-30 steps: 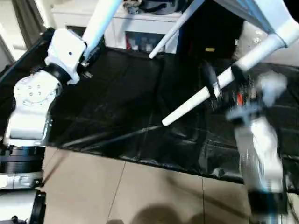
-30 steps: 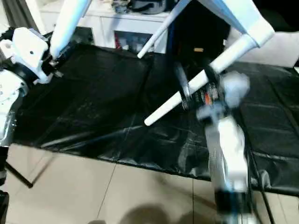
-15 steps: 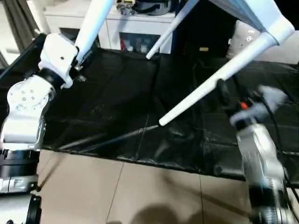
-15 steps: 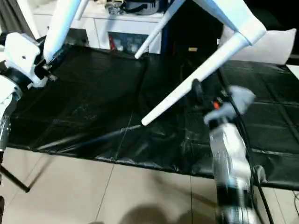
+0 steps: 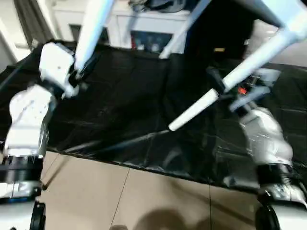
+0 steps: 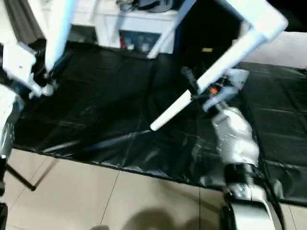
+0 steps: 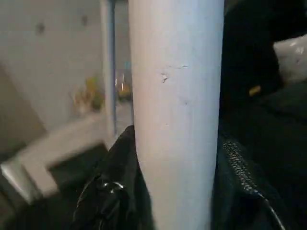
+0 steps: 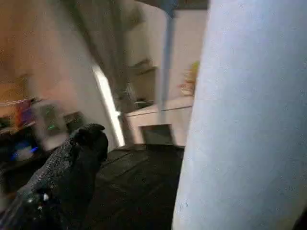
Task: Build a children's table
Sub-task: Flip table
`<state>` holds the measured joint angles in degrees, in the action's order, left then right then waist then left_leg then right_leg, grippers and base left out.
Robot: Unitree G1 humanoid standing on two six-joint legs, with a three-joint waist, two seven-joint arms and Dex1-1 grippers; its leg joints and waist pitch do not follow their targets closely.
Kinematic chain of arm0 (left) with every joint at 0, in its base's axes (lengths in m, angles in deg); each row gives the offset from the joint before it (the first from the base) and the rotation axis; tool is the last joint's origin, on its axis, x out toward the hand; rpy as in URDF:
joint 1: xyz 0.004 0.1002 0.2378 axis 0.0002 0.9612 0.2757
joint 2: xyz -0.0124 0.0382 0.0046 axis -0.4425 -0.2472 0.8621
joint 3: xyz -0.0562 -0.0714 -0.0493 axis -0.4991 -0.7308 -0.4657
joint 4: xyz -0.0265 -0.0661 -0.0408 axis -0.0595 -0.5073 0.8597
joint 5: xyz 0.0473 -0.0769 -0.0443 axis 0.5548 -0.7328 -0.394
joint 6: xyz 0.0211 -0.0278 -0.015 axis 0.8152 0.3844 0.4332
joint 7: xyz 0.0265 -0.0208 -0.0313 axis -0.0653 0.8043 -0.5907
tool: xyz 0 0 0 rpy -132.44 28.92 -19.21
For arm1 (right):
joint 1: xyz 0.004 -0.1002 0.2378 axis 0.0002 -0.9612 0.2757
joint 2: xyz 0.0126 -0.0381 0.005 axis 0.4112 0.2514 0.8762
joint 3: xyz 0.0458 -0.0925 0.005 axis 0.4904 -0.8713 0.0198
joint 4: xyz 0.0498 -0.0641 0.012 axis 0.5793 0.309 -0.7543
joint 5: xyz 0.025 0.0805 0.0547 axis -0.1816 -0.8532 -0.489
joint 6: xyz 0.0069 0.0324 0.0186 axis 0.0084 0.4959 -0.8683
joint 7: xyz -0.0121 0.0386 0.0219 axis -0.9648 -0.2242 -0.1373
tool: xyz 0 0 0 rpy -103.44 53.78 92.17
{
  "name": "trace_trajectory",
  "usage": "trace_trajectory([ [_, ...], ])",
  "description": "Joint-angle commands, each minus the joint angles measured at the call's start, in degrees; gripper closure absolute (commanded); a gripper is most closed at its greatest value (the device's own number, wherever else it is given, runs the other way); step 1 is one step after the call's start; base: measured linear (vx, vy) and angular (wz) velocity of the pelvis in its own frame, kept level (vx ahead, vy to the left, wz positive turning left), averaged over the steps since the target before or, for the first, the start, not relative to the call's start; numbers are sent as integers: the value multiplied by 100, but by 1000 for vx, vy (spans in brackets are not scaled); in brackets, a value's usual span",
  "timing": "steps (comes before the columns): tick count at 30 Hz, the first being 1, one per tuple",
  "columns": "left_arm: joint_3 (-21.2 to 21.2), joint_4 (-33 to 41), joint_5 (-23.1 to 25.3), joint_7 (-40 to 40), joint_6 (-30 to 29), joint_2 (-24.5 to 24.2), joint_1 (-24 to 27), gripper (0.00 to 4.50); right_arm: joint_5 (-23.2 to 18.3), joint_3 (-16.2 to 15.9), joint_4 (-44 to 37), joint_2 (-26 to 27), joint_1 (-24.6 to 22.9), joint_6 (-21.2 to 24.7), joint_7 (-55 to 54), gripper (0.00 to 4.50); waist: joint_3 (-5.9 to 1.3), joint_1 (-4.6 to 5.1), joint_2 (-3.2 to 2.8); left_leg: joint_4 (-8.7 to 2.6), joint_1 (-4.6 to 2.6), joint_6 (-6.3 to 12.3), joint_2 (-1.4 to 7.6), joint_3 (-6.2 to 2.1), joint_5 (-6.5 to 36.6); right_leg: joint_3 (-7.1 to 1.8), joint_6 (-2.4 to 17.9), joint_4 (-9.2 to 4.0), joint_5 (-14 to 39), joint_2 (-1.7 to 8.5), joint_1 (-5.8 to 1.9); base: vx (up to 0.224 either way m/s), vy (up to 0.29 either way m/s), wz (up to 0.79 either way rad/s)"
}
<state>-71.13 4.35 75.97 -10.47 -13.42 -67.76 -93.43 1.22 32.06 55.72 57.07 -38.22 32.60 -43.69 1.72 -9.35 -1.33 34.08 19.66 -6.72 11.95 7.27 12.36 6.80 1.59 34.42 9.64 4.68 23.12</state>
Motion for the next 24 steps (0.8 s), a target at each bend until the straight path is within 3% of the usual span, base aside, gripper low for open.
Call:
trace_trajectory([
  [1, 643, -270, 248, -509, 38, 138, 190, 296, -152, -450, -768, -117, -327, 294, 392, 0, -353, 22, -12, -378, 42, 342, 83, 119, 376, -327, 719, -324, 906, 316, -322, 0, 0, 0],
  [7, 566, -437, 161, -463, 86, 292, 393, 296, -322, -562, -2026, -92, -999, 689, 142, 0, -349, -39, -14, -411, 44, 201, 107, 104, 535, -333, 657, -338, 959, 353, -310, 0, 0, 0],
  [12, 555, -841, 182, -418, 244, 365, 359, 296, -379, -800, -2681, -2, -1376, 943, -107, 0, -322, -32, 52, -454, 66, 103, 101, 95, 732, -330, 469, -381, 1241, 369, -328, 0, 0, 0],
  [22, 483, -1432, 95, -378, 178, 454, 299, 296, 116, -745, -2523, 365, -1461, 811, -676, 0, -292, 0, 36, -501, 50, -97, 113, 74, 1051, -339, 481, -389, 1245, 392, -327, 0, 0, 0],
  [24, 342, -1574, 49, -266, 208, 408, 380, 296, 399, -845, -2349, 320, -1560, 593, -665, 0, -286, 5, 65, -509, 51, -97, 107, 79, 1155, -338, 447, -403, 1418, 403, -332, 0, 0, 0],
])
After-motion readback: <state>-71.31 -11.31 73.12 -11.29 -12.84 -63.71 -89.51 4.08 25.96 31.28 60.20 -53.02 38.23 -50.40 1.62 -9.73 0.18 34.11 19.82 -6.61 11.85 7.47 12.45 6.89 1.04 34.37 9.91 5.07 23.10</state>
